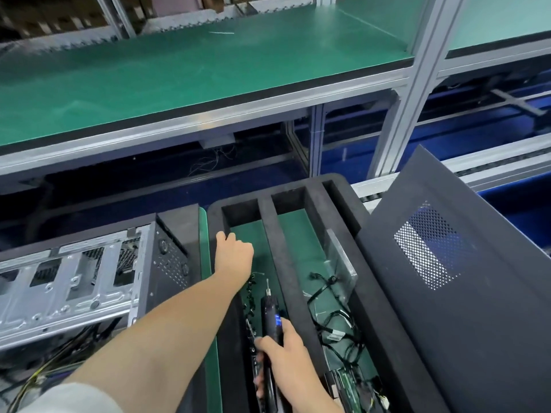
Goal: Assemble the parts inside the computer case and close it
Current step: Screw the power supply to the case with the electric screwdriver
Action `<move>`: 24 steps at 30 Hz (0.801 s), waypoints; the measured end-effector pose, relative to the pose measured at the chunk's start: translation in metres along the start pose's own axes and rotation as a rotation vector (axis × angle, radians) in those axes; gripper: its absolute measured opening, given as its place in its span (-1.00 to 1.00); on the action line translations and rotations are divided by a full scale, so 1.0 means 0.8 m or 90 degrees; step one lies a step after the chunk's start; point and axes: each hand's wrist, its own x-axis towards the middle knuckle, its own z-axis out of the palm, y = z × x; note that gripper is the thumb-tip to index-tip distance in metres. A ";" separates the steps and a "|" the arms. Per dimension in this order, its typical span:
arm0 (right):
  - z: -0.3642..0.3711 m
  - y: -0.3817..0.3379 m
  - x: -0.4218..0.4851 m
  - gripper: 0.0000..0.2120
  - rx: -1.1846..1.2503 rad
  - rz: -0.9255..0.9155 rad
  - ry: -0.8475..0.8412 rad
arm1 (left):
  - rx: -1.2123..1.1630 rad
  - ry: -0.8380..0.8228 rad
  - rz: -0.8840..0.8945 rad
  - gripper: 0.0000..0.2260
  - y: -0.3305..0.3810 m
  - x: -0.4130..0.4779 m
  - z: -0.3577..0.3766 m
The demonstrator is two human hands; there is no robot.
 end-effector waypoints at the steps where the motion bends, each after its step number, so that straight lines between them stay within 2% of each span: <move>1: -0.001 -0.001 0.000 -0.61 -0.004 0.000 -0.006 | 0.006 0.010 0.005 -0.75 0.000 0.000 0.002; 10: 0.002 -0.003 0.003 -0.77 -0.011 -0.022 -0.009 | 0.073 0.008 0.062 -0.87 0.001 0.008 0.006; 24: 0.005 0.018 0.003 -0.76 0.044 -0.026 0.005 | 0.116 0.014 0.126 -0.93 0.005 0.016 0.019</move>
